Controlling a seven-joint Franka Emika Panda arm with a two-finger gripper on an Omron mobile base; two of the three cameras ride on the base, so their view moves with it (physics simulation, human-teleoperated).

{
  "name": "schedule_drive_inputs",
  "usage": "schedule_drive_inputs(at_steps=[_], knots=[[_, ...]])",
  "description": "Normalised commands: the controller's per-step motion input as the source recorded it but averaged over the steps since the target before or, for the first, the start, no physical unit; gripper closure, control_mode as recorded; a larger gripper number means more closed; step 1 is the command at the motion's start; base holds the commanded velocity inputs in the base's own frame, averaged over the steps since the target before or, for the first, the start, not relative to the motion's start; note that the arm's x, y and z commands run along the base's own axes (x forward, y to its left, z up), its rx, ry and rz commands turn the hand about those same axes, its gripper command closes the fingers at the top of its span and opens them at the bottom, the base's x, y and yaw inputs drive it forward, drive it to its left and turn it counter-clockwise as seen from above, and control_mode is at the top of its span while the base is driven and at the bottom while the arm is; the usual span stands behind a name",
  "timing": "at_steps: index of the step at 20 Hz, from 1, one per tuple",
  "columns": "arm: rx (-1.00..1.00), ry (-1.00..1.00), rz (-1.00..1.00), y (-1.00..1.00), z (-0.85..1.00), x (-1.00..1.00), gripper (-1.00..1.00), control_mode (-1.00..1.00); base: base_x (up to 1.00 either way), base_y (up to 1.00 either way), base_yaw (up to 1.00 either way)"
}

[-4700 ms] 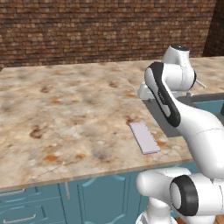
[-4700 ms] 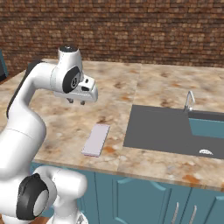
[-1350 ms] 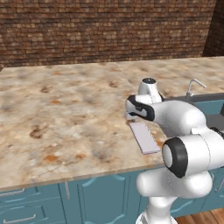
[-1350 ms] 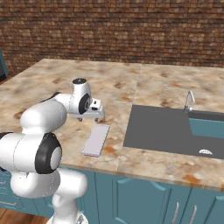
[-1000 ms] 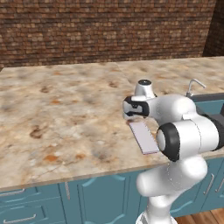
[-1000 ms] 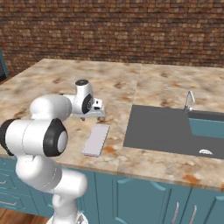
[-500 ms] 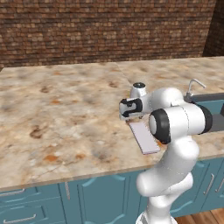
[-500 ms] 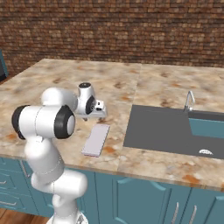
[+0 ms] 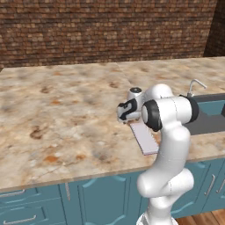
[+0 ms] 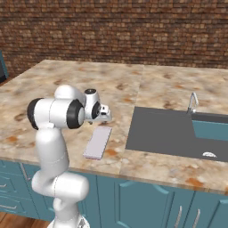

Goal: The ice cube tray has been filled with water. Take the tray and place it in the freezer to make ice. Close the freezer door after placing the tray.

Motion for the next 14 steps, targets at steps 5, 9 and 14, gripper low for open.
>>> schedule_drive_inputs(at_steps=[5,9,14], knots=[[0.00,0.00,0.02,0.04,-0.35,0.49,-1.00,-1.00,0.00,0.00,0.00],[0.00,0.00,0.05,0.06,-0.40,0.14,-1.00,-1.00,0.00,0.00,0.00],[0.00,0.00,0.05,0.03,-0.43,-0.03,-1.00,-1.00,0.00,0.00,0.00]])
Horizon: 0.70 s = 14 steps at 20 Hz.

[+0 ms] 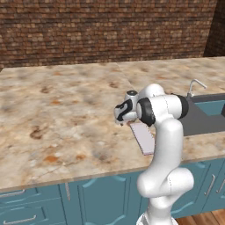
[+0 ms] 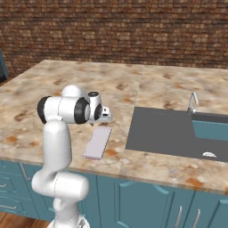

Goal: The ice cube tray has been filled with water. Take the tray and place it in the freezer to make ice. Close the freezer door after placing the tray.

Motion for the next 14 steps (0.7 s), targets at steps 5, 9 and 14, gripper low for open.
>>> schedule_drive_inputs(at_steps=[5,9,14], knots=[[0.00,0.00,0.06,0.00,-0.30,-0.25,-1.00,-1.00,0.00,0.00,0.00],[0.00,0.00,0.08,-0.09,-0.29,-0.64,-1.00,-1.00,0.00,0.00,0.00],[0.00,0.00,0.08,-0.32,-0.24,-0.62,-1.00,-1.00,0.00,0.00,0.00]])
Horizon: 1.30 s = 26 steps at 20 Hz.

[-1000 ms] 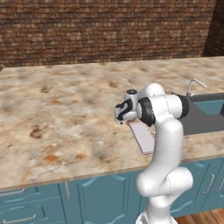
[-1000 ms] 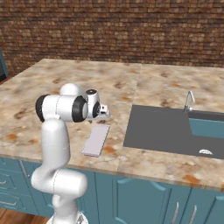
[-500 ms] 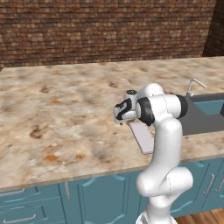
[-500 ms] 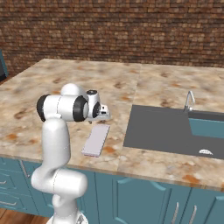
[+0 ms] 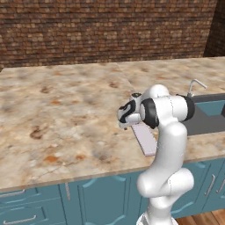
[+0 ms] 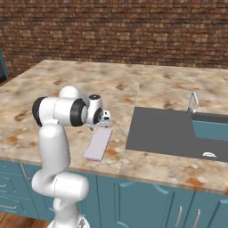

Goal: The ice cube tray has been filled with water. Take the tray and place it in the freezer to make ice. Close the freezer door after placing the tray.

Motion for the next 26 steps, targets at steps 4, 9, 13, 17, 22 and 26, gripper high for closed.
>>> schedule_drive_inputs(at_steps=[4,9,13,17,22,26], knots=[[0.00,0.00,0.08,-0.39,-0.21,-0.44,-1.00,-1.00,0.00,0.00,0.00],[0.00,0.02,0.09,-0.42,-0.22,-0.52,-1.00,-1.00,0.00,0.00,0.00],[0.00,0.04,0.09,-0.44,-0.23,-0.61,-1.00,-1.00,0.00,0.00,0.00],[0.00,0.04,0.10,-0.45,-0.23,-0.58,-1.00,-1.00,0.00,0.00,0.00],[0.00,0.04,0.11,-0.42,-0.21,-0.54,-1.00,-1.00,0.00,0.00,0.00],[0.00,0.04,0.12,-0.38,-0.20,-0.53,-1.00,-1.00,0.00,0.00,0.00]])
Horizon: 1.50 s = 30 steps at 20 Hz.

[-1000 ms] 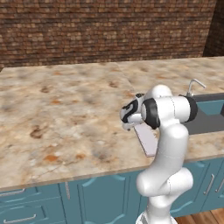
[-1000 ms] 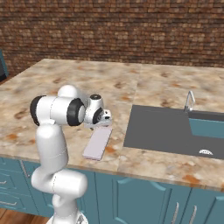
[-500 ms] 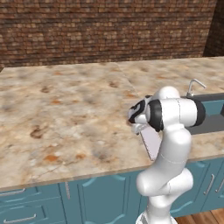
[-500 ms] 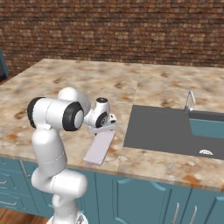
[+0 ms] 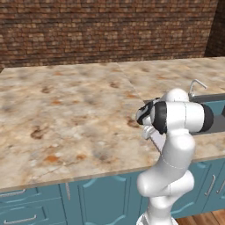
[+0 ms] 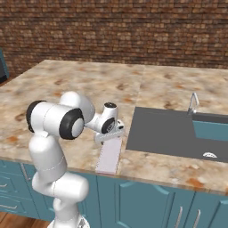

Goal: The ice cube tray has been filled with water. Take the tray and place it in the freezer to make ice. Close the freezer door after placing the tray.

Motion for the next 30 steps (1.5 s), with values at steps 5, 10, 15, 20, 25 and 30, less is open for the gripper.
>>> schedule_drive_inputs(at_steps=[5,10,15,20,25,30], knots=[[0.00,0.05,0.08,-0.37,-0.18,-0.59,-1.00,-1.00,0.00,0.00,0.00],[0.00,0.02,0.03,-0.31,-0.05,-0.29,-1.00,-1.00,0.00,0.00,0.00],[0.00,-0.01,0.00,-0.01,0.16,0.60,-1.00,-1.00,0.00,0.00,0.00],[0.00,-0.05,-0.04,0.00,0.42,0.24,-1.00,-1.00,0.00,0.00,0.00],[0.00,-0.23,-0.22,0.12,0.90,-0.03,-1.00,-1.00,0.00,0.00,0.00],[0.00,-0.20,-0.25,0.22,0.88,-0.18,-1.00,-1.00,0.00,0.00,0.00]])
